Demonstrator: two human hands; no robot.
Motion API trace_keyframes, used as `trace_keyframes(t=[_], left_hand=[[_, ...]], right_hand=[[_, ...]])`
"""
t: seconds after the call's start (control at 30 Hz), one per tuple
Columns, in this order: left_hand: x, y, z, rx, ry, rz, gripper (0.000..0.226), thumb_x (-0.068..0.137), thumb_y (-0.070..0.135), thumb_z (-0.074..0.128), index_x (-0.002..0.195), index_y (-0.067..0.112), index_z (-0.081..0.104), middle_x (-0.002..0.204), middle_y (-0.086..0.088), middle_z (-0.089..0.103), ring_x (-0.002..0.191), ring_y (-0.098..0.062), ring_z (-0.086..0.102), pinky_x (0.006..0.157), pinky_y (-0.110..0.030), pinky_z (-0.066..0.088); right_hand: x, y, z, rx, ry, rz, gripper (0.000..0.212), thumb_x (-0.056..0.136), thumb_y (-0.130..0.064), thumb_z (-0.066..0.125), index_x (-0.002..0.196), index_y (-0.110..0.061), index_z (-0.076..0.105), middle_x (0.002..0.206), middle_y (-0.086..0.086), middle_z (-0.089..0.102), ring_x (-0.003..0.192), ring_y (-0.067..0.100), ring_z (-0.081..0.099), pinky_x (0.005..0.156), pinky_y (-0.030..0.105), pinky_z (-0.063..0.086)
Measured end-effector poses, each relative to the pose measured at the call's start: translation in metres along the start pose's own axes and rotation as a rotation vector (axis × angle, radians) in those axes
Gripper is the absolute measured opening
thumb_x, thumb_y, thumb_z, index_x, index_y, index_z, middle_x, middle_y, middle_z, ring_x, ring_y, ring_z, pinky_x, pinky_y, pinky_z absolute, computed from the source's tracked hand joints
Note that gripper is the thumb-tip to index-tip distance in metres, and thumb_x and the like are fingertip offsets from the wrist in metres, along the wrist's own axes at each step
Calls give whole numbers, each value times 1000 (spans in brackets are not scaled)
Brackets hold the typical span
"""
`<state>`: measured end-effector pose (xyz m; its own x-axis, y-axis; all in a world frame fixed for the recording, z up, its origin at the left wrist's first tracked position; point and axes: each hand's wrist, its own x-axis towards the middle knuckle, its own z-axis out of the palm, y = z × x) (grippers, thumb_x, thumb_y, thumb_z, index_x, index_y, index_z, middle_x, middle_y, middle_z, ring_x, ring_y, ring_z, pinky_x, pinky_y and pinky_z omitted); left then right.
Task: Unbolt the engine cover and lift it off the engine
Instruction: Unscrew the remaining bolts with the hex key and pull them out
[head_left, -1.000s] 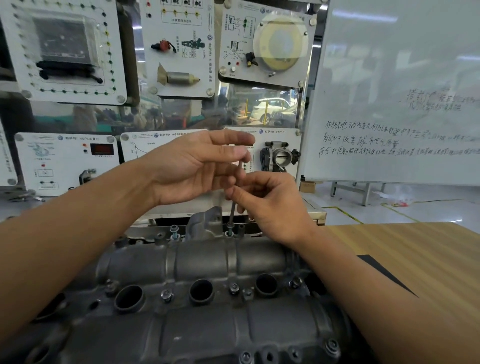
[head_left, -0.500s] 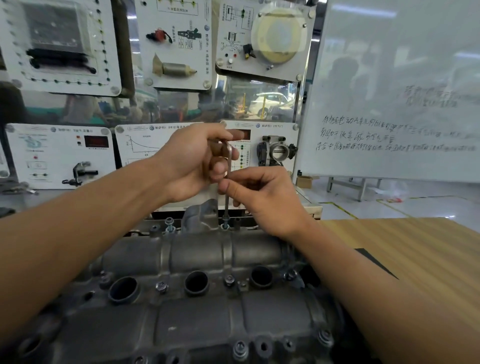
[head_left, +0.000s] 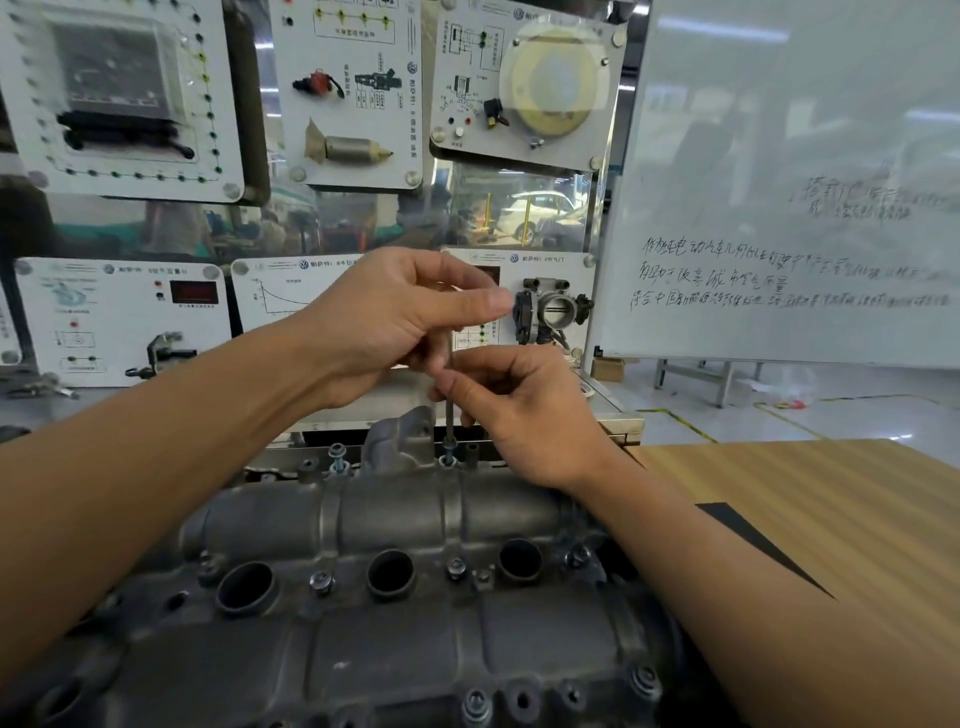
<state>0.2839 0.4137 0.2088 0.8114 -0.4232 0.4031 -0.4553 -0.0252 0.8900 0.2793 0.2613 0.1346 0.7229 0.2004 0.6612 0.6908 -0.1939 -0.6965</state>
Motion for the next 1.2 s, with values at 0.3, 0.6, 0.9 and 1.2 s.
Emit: trace_keyframes(t=[0.3, 0.6, 0.9, 1.2], left_hand=[[5, 6, 8, -290, 148, -219, 29, 95, 6, 42, 117, 2, 60, 63, -6, 68, 33, -10, 44, 36, -17, 32], [-6, -16, -30, 760, -246, -40, 18, 84, 4, 62, 93, 18, 67, 81, 9, 70, 65, -1, 64, 56, -21, 47], [-12, -41, -20, 937, -313, 65, 16, 79, 27, 82, 93, 31, 76, 78, 20, 67, 78, 2, 63, 72, -14, 46], [-15, -43, -14, 1086, -276, 135, 16, 87, 42, 70, 83, 27, 67, 77, 13, 64, 71, -2, 57, 62, -17, 42]], right_hand=[[-2, -2, -1, -20, 24, -26, 10, 90, -4, 69, 91, 3, 75, 82, 27, 72, 61, 28, 60, 63, 45, 54], [-2, -4, 1, -111, -15, -6, 18, 100, -6, 53, 95, -1, 70, 79, -2, 72, 60, 5, 56, 60, 21, 49], [1, -11, -7, -102, 102, -85, 19, 104, -6, 42, 118, -11, 55, 81, -2, 70, 63, 11, 57, 63, 22, 50], [-10, -14, -49, -231, 83, 52, 16, 103, -11, 46, 99, -24, 54, 80, -3, 74, 62, 7, 58, 60, 21, 48]])
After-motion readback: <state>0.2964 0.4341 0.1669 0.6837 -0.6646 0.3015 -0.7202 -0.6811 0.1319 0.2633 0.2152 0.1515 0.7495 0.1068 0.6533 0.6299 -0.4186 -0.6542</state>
